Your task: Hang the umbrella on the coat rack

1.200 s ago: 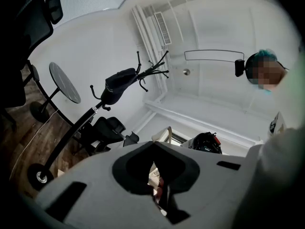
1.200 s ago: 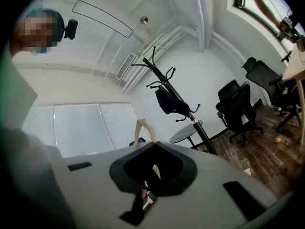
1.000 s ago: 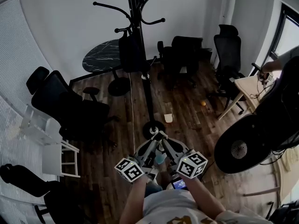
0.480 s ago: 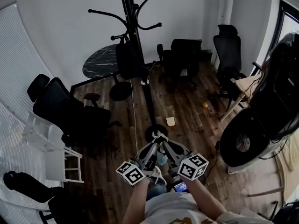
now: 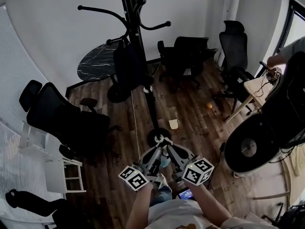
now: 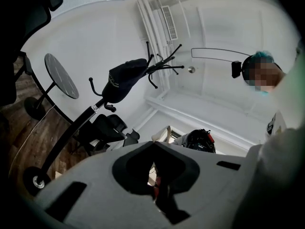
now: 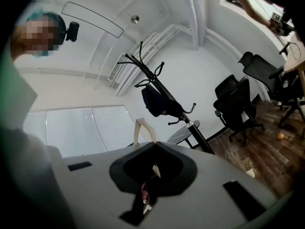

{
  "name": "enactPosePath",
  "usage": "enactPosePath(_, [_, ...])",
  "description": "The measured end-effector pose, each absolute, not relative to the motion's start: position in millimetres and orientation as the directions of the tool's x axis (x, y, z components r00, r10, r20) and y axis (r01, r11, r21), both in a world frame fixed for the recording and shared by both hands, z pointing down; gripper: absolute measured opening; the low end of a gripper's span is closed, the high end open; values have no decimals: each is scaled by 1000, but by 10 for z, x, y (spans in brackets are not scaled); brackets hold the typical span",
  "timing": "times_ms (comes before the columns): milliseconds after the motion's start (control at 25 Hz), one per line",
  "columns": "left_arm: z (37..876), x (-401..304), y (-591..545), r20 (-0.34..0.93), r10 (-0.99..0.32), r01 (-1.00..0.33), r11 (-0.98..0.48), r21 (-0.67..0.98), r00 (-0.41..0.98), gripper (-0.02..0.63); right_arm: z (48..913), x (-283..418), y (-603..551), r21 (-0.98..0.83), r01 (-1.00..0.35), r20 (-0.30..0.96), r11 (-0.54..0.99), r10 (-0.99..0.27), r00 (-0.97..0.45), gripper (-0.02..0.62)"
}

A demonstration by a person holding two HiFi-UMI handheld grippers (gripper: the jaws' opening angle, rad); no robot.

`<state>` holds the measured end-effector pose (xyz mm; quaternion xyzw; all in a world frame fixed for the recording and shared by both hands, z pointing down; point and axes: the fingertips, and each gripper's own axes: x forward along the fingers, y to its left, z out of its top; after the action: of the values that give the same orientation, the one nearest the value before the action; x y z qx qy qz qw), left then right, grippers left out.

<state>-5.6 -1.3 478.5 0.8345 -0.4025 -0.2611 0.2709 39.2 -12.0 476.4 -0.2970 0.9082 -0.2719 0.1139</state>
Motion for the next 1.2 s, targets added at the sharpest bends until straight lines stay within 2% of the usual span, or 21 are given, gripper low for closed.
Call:
enactPosePath(600, [4664, -664, -1214, -270, -765, -482, -595, 644, 584, 20, 4665, -145, -1285, -568, -505, -73, 649, -651, -755, 12])
enactPosePath(1200, [4511, -796, -1503, -321, -734, -421, -629, 654, 598, 20, 4507, -224, -1569, -586, -508, -118, 632, -686, -718, 12])
